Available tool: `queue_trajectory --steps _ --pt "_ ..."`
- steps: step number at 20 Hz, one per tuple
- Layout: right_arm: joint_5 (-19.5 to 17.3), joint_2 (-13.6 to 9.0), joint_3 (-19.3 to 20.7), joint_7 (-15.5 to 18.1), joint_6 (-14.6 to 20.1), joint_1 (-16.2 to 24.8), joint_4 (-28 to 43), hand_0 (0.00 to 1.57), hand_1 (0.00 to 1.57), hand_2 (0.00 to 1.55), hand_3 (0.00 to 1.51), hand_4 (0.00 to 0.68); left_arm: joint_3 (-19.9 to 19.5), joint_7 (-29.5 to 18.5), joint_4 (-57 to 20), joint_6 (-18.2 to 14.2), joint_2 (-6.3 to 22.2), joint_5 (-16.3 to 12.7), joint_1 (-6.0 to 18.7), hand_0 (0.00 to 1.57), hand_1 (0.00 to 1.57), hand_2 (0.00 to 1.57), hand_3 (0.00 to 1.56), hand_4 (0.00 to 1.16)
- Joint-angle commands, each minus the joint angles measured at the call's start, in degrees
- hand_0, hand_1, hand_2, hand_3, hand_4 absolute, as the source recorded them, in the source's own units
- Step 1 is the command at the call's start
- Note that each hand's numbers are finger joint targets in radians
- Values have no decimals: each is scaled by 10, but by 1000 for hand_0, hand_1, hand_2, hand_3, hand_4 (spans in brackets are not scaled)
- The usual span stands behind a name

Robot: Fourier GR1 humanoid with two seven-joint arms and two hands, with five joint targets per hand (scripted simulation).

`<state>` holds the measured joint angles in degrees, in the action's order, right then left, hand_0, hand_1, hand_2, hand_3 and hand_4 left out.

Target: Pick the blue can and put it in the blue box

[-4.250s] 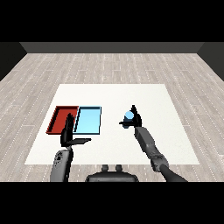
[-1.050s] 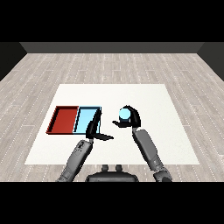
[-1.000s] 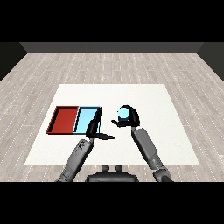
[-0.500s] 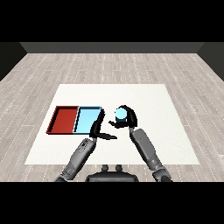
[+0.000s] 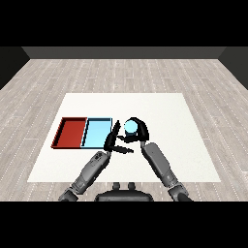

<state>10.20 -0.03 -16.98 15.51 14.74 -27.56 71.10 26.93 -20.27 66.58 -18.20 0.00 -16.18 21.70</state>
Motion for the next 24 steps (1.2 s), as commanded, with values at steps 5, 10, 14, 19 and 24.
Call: queue_trajectory --steps 5,10,14,19,24 --pt "19 0 2 38 -24 -12 -44 1432 1432 1463 1379 559 21 -40 -60 -8 0 -42 34 0 0 0 0 0" --pt "8 0 -21 -8 -10 21 42 1433 1433 1465 1376 558 51 -45 -83 -34 0 -70 53 0 0 0 0 0" --pt "18 0 -19 26 -6 -20 -28 1428 1428 1463 1381 552 40 -6 -85 -46 0 -76 96 0 0 0 0 0" --pt "16 -3 -5 4 -21 6 13 1428 1428 1462 1377 546 94 -60 -129 -67 0 -126 95 0 0 0 0 0" --pt "26 0 -85 -33 50 3 52 1442 1442 1459 1369 518 103 -4 -44 -91 0 -85 76 0 0 0 0 0"
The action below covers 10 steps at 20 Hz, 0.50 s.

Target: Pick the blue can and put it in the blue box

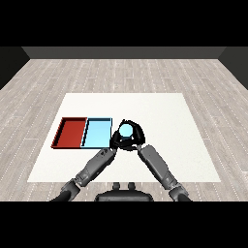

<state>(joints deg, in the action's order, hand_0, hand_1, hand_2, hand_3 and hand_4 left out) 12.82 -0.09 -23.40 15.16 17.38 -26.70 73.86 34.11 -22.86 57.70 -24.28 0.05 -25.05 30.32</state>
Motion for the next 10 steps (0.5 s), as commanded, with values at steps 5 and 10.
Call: queue_trajectory --steps 5,10 --pt "9 1 -43 4 36 -35 -34 1439 1439 1448 1355 521 63 -11 24 -42 0 -24 -13 0 0 0 0 0" --pt "29 0 -85 19 63 -6 3 1443 1443 1447 1360 483 -5 18 -14 -2 0 7 29 0 0 0 0 0"
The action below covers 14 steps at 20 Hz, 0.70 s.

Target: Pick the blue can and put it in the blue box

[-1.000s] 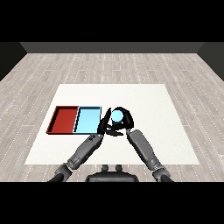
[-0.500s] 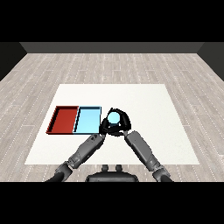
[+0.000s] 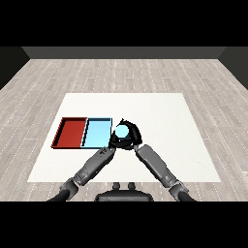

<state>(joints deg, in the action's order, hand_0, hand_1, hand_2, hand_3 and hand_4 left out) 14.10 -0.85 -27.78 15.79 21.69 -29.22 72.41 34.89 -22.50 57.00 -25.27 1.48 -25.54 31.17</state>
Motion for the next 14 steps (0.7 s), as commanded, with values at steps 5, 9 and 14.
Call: queue_trajectory --steps 5,9,14 --pt "-10 8 -7 -9 -18 26 22 1448 1448 1456 1365 511 -10 -8 -24 -43 -14 -57 32 0 0 387 0 775" --pt "11 8 28 11 -36 -7 -20 1428 1428 1462 1378 524 18 53 -33 -109 -14 -48 63 1571 1571 1571 1483 1138" --pt "26 8 -26 5 4 -12 6 1423 1423 1457 1378 531 21 26 -49 -110 -14 -40 52 1571 1571 1553 1456 1136"
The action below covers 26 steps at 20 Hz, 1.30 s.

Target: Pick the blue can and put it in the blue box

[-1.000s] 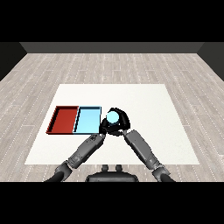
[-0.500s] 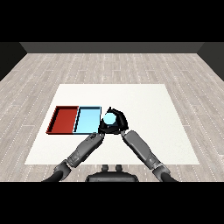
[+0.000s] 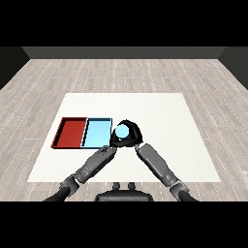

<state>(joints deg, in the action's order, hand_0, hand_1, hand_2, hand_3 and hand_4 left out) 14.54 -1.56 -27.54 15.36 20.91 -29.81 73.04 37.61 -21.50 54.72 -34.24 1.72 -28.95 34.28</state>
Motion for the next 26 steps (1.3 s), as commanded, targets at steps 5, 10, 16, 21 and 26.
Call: queue_trajectory --steps 5,10,16,21,26 --pt "-4 15 -3 -4 -6 34 40 1425 1425 1464 1376 522 -46 56 8 -21 -9 36 35 1571 1571 1558 1472 1142" --pt "-43 15 7 -25 6 5 -3 0 0 0 0 0 -29 15 -1 -29 -17 44 0 1571 1571 1559 1466 1138" --pt "-31 15 10 -14 8 -30 -46 0 0 0 0 0 -67 33 -8 1 -11 65 5 1571 1571 1568 1477 1142" --pt "-36 15 22 -17 15 -11 -12 0 0 0 0 0 -50 29 9 -29 -17 70 -5 1571 1571 1571 1490 1146" --pt "-14 1 111 -28 -31 19 30 0 0 0 0 0 -69 -11 -10 8 -13 60 -43 1571 1571 1571 1494 1145"
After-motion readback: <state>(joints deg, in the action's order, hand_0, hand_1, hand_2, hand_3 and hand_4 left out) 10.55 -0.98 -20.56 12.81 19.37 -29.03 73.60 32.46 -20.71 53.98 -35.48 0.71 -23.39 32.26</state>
